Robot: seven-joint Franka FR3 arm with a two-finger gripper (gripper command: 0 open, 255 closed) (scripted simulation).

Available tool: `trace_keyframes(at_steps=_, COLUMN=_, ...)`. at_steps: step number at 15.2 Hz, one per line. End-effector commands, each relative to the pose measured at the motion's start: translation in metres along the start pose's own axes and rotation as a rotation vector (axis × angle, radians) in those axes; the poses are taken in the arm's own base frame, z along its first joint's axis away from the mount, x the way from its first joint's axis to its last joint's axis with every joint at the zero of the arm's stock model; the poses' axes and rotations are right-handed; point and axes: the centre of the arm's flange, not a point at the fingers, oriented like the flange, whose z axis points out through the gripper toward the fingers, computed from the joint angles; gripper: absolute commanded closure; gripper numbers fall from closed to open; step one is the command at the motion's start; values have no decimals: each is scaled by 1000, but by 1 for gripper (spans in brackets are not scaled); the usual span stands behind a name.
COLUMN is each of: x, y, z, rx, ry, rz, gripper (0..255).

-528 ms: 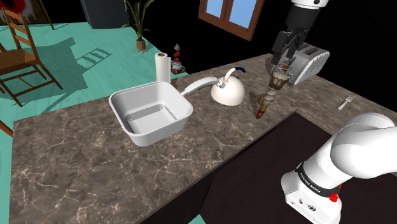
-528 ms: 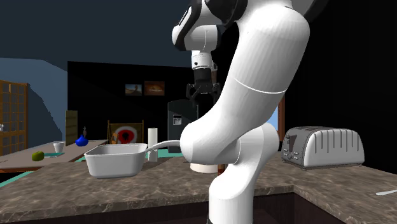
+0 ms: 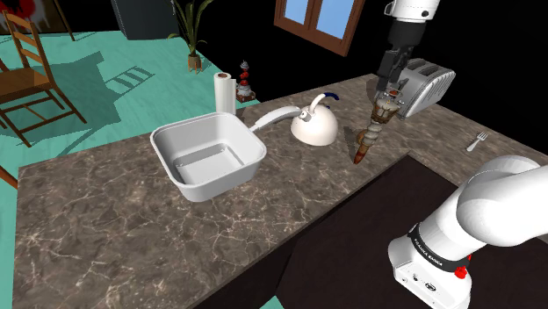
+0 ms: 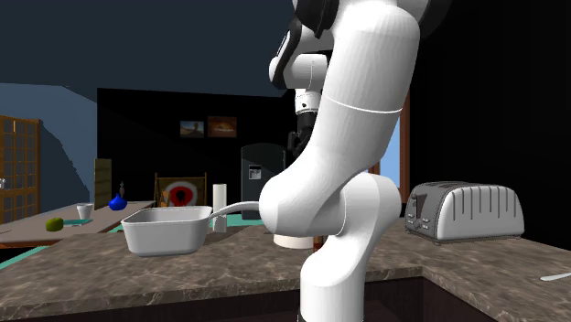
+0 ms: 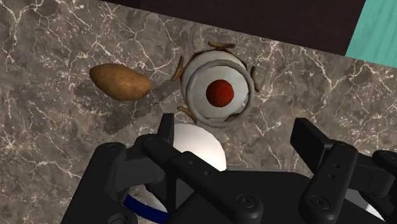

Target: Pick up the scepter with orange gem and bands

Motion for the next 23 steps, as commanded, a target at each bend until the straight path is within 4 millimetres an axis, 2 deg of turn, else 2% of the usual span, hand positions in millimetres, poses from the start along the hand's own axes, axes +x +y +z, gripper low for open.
trace_keyframes(at_steps=1, x=7, y=13, z=11, rx=8, ry=-17, rz=-30, gripper=0)
trace_keyframes(at_steps=7, x=11, y=13, z=42, rx=8, ry=-17, rz=-30, gripper=0)
trace_keyframes(at_steps=9, x=11, y=13, z=45, rx=8, ry=-17, rz=-30, gripper=0)
trace_keyframes(at_steps=10, x=12, y=14, z=45, rx=8, ry=-17, rz=-30, gripper=255)
trace_keyframes(at_steps=19, x=11, y=13, z=45, rx=8, ry=-17, rz=-30, gripper=255)
trace_keyframes(at_steps=23, x=9, y=13, z=24, rx=8, ry=-17, rz=-30, gripper=255)
